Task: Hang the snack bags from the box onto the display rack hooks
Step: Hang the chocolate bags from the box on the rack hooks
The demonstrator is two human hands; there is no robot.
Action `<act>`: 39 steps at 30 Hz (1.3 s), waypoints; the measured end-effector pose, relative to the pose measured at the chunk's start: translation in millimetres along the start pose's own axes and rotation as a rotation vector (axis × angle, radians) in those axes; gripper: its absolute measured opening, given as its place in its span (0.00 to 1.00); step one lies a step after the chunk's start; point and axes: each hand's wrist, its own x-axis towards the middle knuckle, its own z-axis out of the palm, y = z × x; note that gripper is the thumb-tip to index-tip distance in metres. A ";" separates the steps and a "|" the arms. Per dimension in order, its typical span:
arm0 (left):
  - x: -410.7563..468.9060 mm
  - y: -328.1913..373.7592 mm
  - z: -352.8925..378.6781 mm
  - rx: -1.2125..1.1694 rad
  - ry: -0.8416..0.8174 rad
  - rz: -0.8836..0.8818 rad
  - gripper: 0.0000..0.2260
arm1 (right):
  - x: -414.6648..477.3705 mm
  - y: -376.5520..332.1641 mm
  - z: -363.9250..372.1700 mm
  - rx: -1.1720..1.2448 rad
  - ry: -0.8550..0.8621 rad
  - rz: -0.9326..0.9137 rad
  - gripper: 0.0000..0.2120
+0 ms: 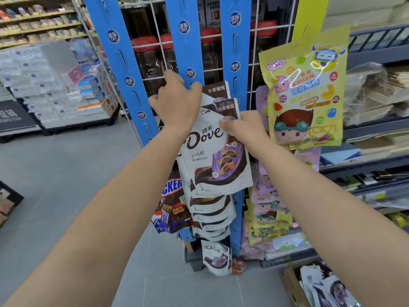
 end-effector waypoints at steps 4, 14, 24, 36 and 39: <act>-4.1 -13.6 6.1 0.050 0.072 0.191 0.06 | -2.0 2.6 2.2 0.039 -0.018 0.013 0.11; 0.6 -45.5 -2.9 0.158 0.087 0.408 0.11 | -4.6 8.7 0.1 -0.050 -0.047 0.031 0.09; 0.1 -29.2 -21.4 -0.054 -0.151 0.524 0.19 | -10.6 -19.7 -2.6 0.014 0.299 -0.312 0.09; 14.3 -2.2 -38.8 -0.237 -0.141 0.187 0.04 | -9.4 -48.8 8.5 0.079 0.173 -0.311 0.13; 12.9 -5.5 -38.4 -0.250 -0.128 0.184 0.05 | -12.6 -42.6 10.3 0.129 0.159 -0.292 0.16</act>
